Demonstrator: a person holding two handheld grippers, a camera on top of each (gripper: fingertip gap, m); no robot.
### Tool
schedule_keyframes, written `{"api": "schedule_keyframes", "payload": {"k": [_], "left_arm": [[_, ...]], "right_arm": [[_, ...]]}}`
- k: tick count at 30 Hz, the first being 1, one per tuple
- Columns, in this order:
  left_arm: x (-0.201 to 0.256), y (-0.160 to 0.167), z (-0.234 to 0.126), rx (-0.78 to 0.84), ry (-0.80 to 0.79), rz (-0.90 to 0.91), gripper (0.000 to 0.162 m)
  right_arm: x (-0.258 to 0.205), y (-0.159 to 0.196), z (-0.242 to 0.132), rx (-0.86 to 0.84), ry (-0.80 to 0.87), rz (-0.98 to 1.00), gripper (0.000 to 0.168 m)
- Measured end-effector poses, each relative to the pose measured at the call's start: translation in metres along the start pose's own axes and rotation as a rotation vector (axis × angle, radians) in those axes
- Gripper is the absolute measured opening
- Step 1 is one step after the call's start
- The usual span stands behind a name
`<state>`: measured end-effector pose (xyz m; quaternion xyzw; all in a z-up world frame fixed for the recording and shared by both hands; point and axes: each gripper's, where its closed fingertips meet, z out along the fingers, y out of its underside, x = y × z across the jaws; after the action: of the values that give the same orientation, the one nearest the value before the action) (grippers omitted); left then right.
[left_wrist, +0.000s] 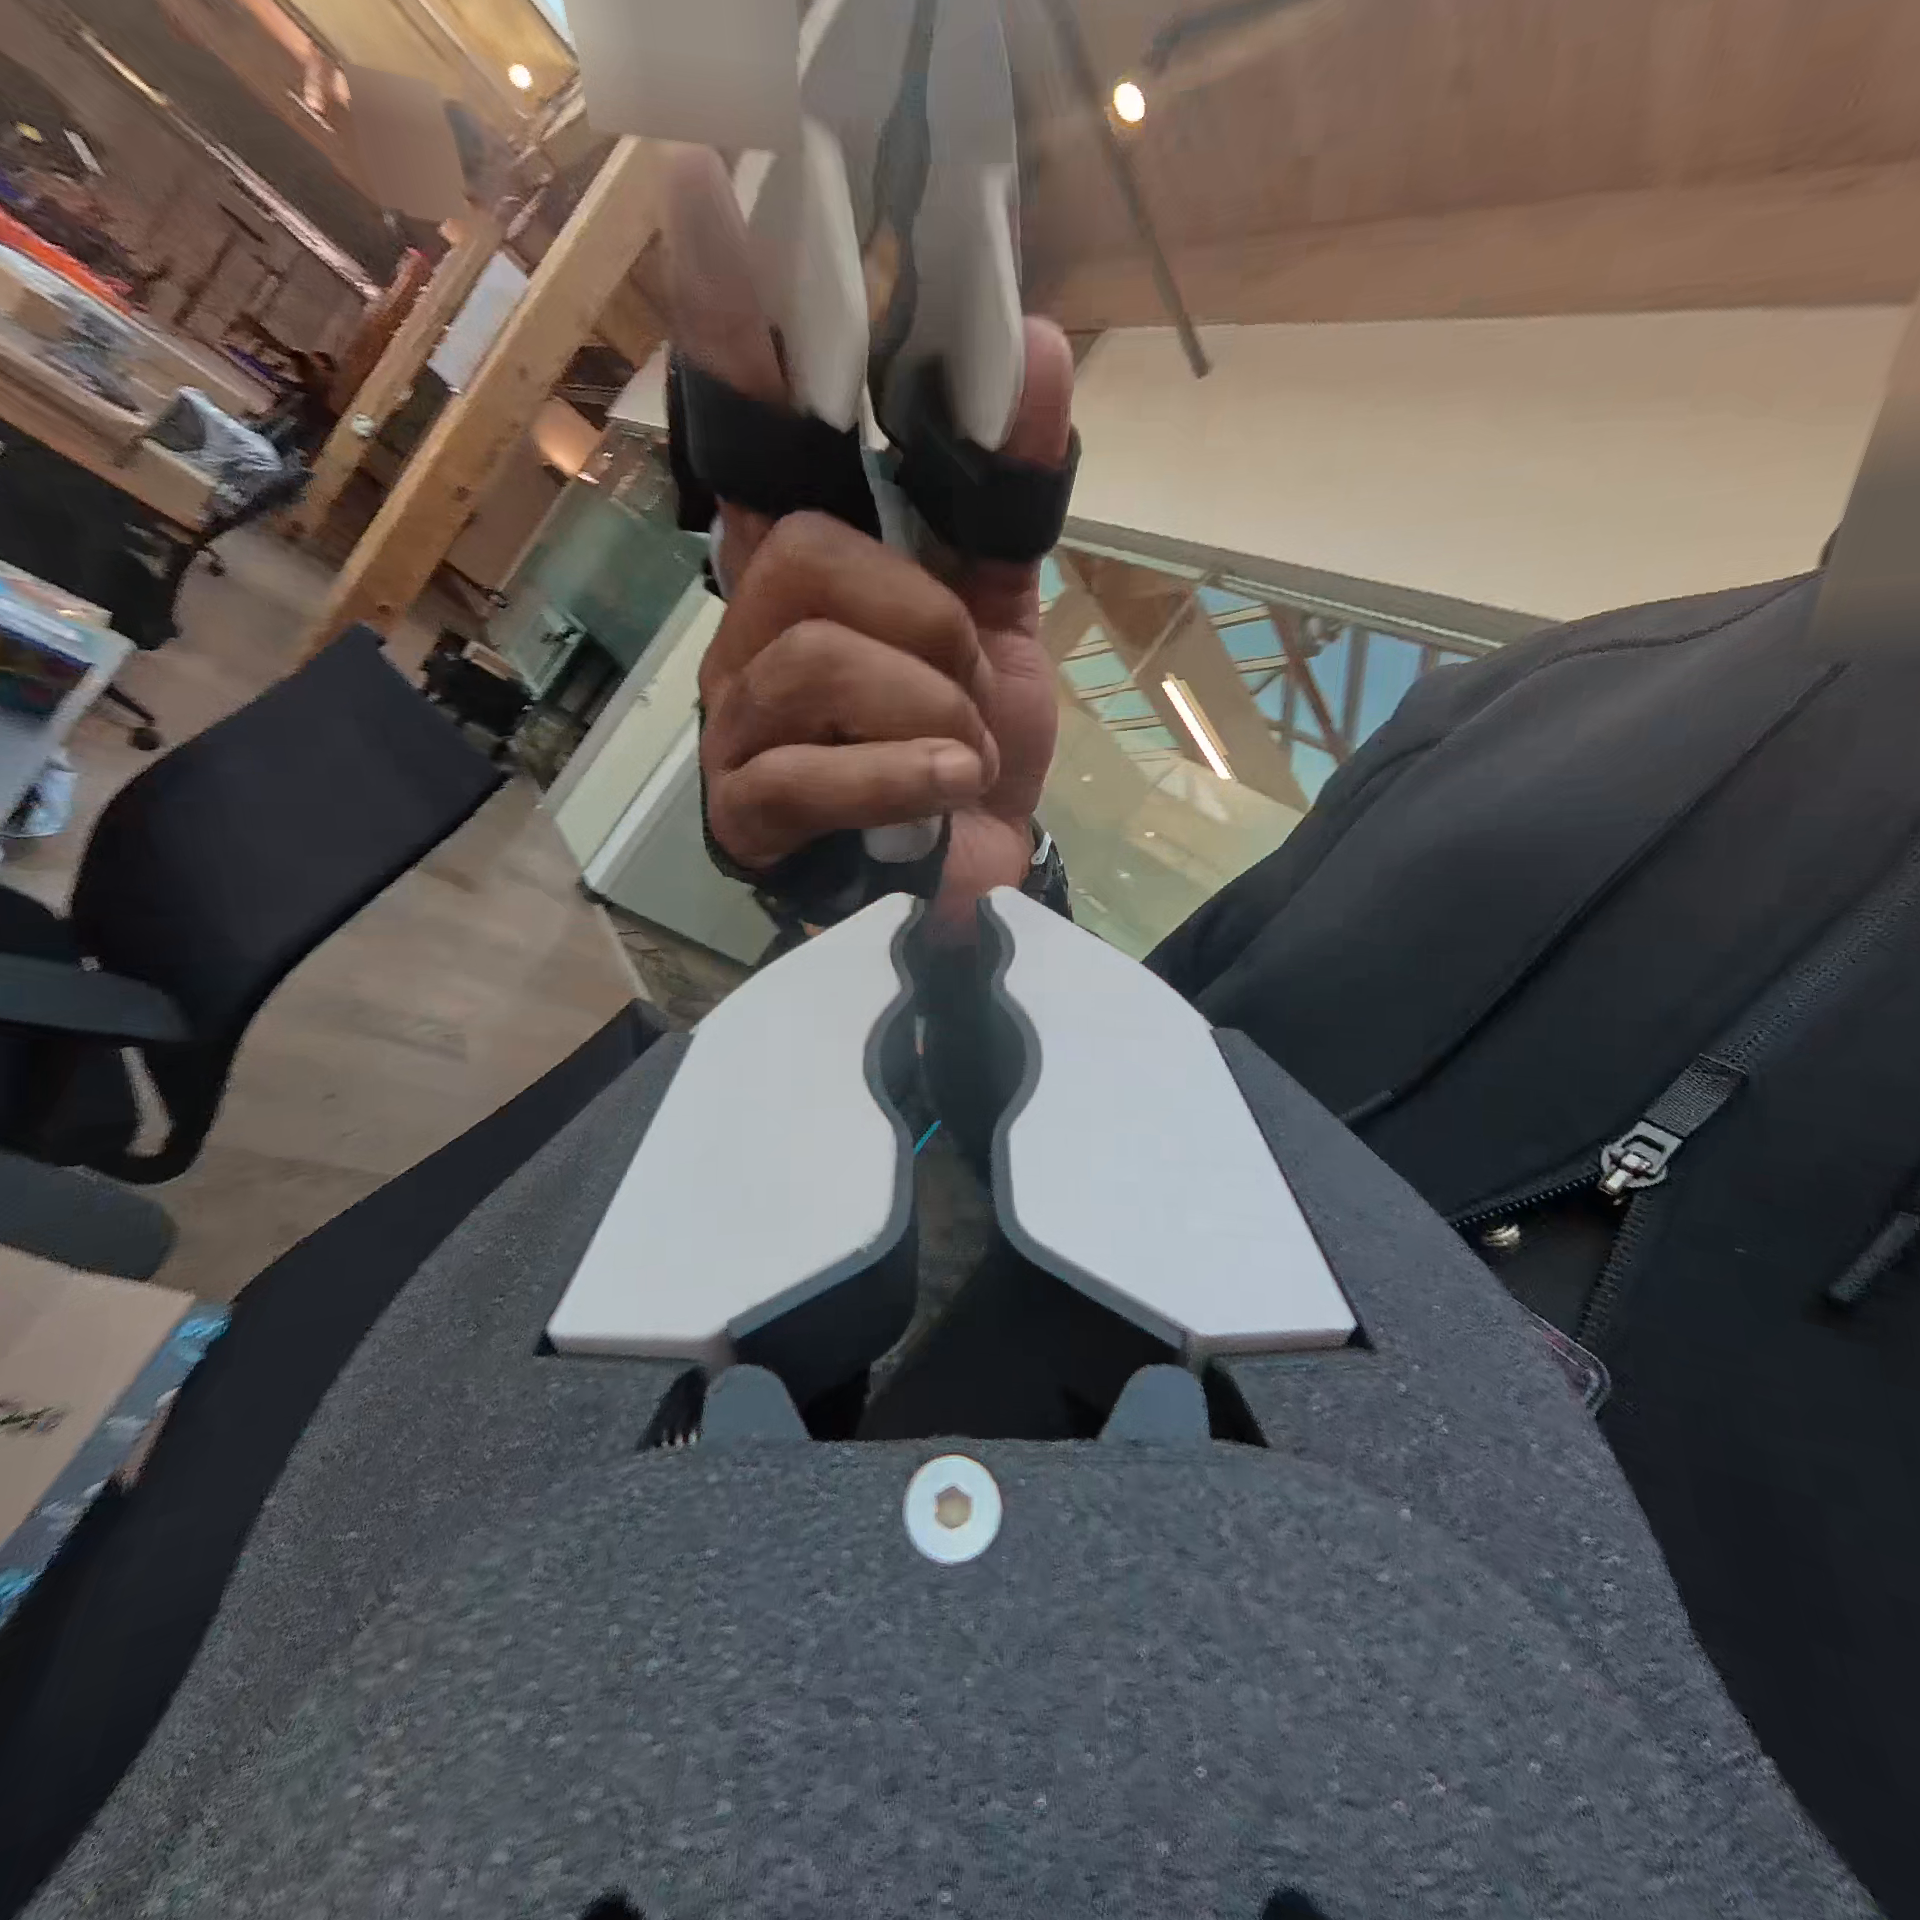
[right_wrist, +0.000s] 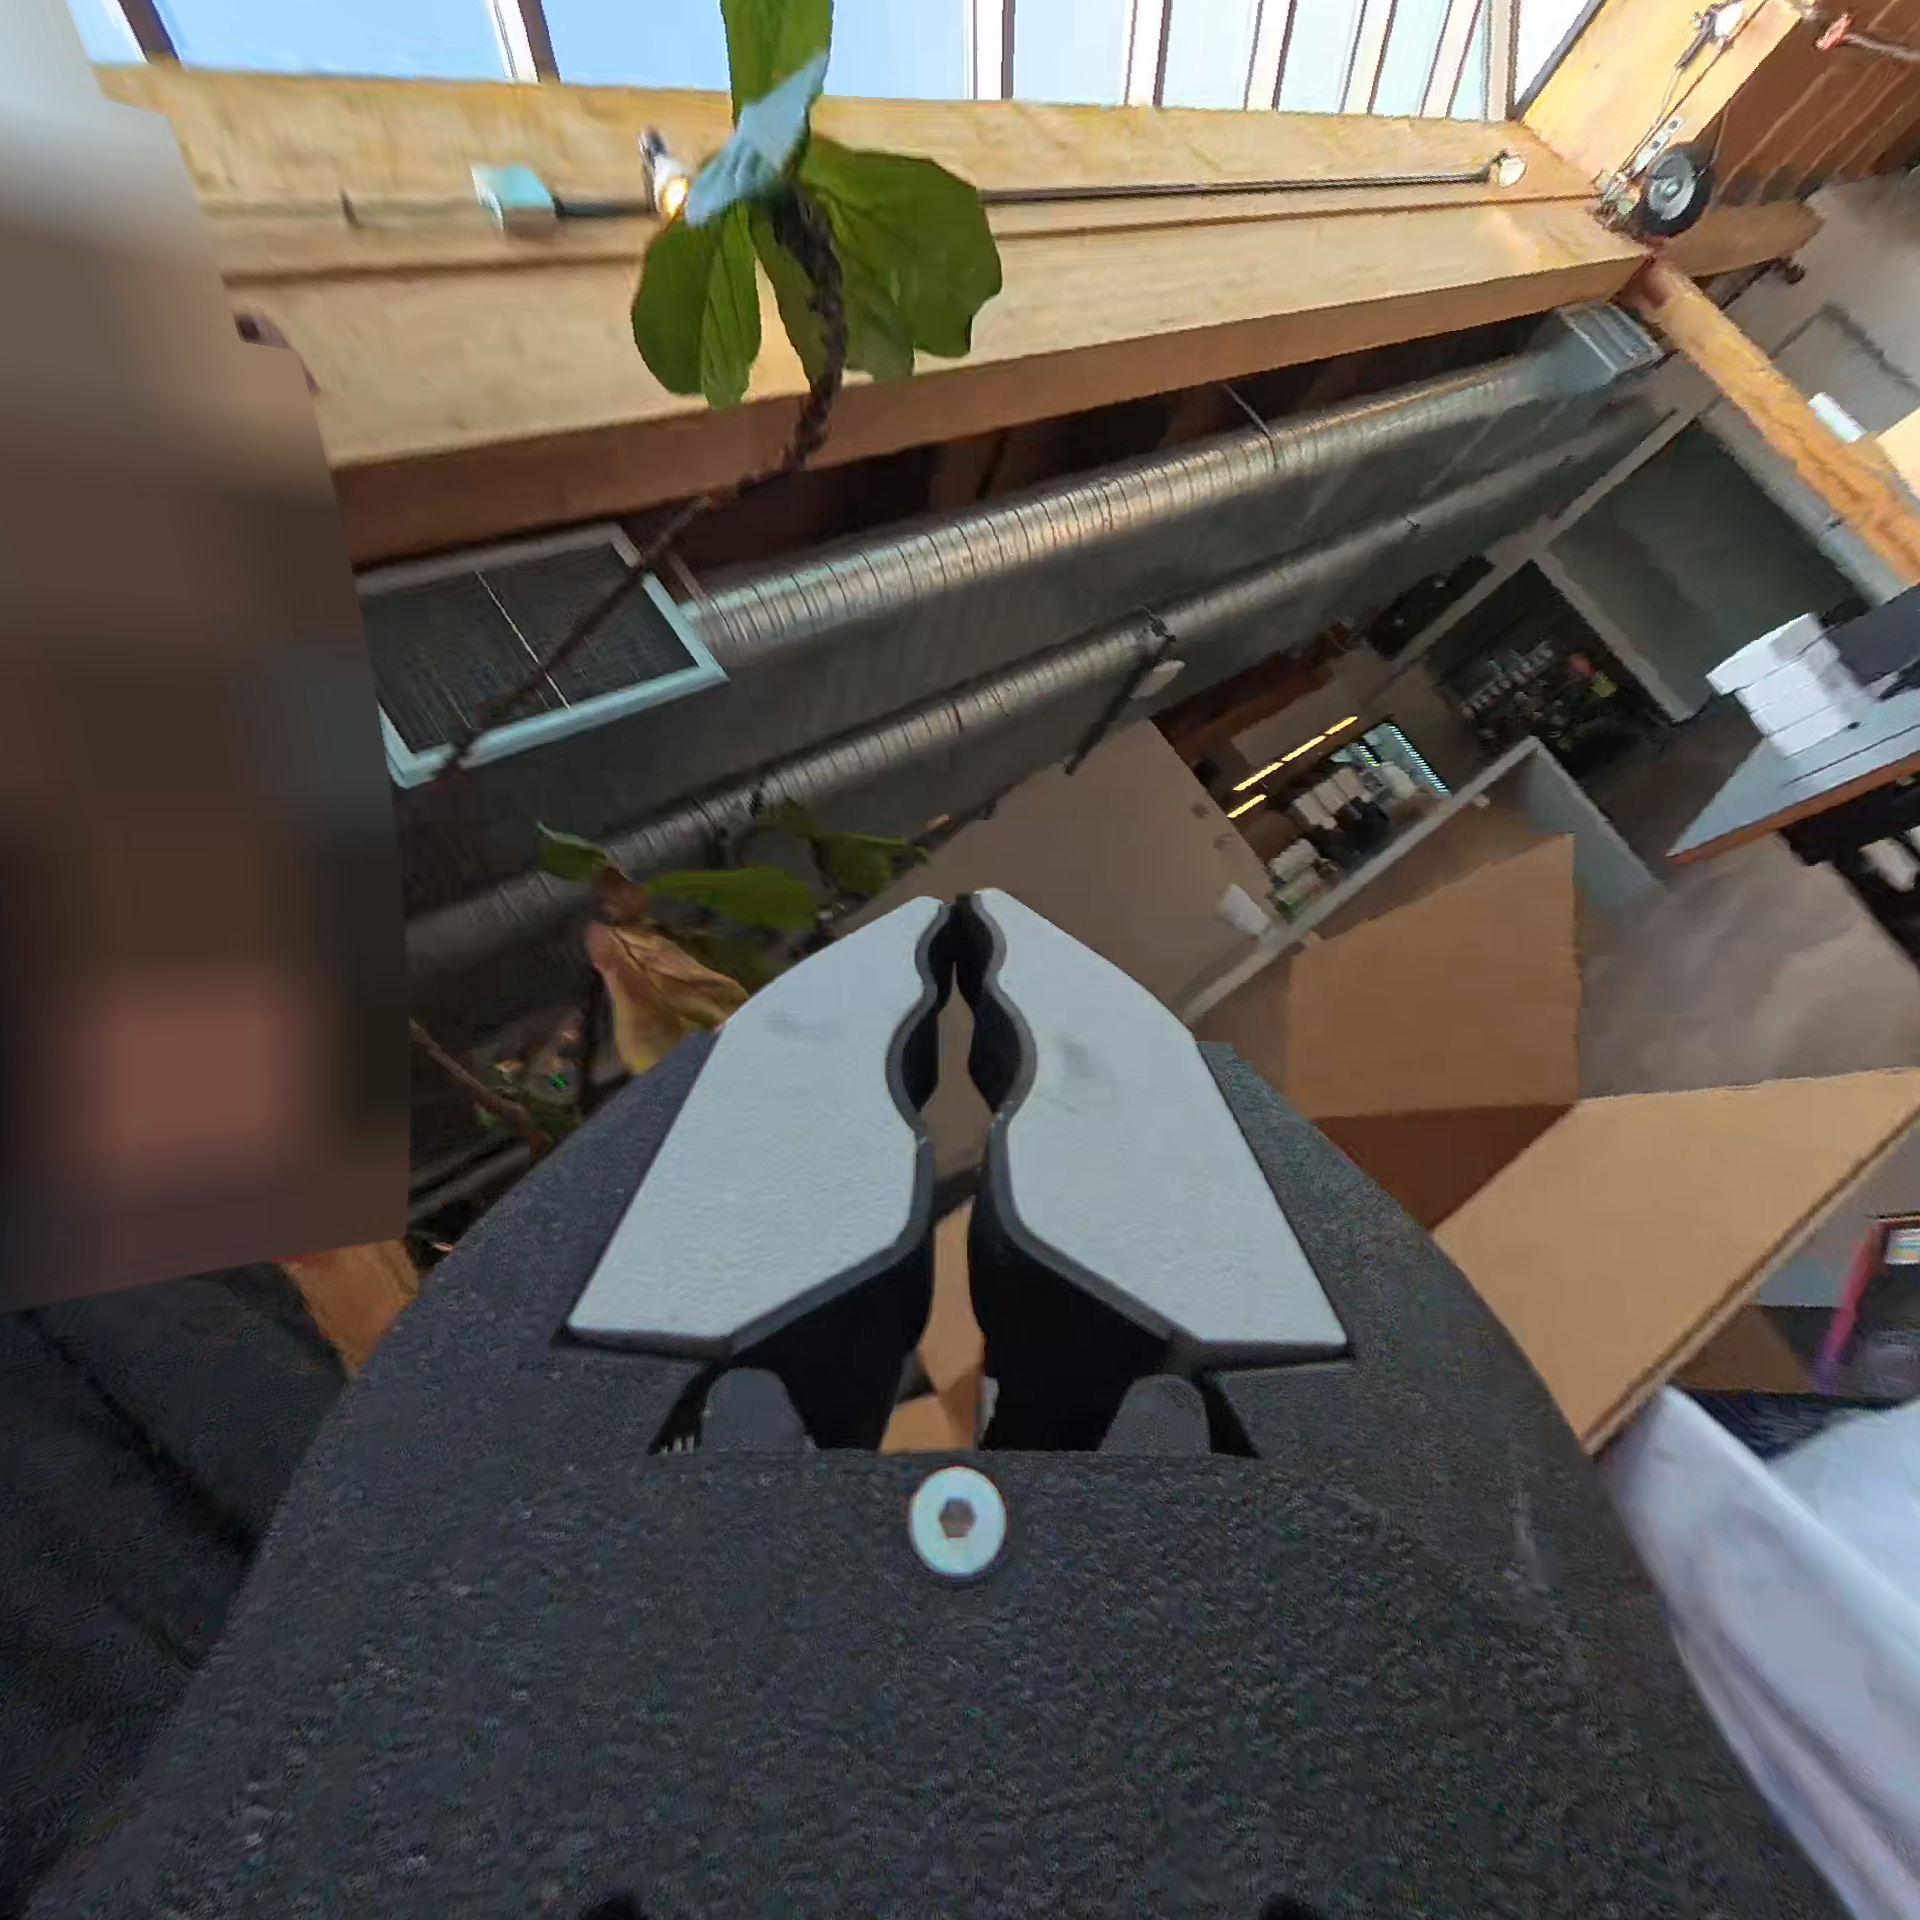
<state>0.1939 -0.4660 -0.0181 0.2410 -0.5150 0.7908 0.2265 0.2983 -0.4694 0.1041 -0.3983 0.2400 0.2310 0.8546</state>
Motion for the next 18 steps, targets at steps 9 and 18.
{"api": "schedule_keyframes", "payload": {"k": [9,18], "left_arm": [[0.033,-0.076,-0.192,-0.122,-0.855,0.444,0.035],[-0.066,-0.069,-0.520,-0.496,-1.544,0.361,0.088]], "right_arm": [[0.009,0.078,-0.001,-0.401,0.118,-0.759,0.000],[0.035,0.142,0.032,-0.602,0.131,-0.790,0.000]]}}
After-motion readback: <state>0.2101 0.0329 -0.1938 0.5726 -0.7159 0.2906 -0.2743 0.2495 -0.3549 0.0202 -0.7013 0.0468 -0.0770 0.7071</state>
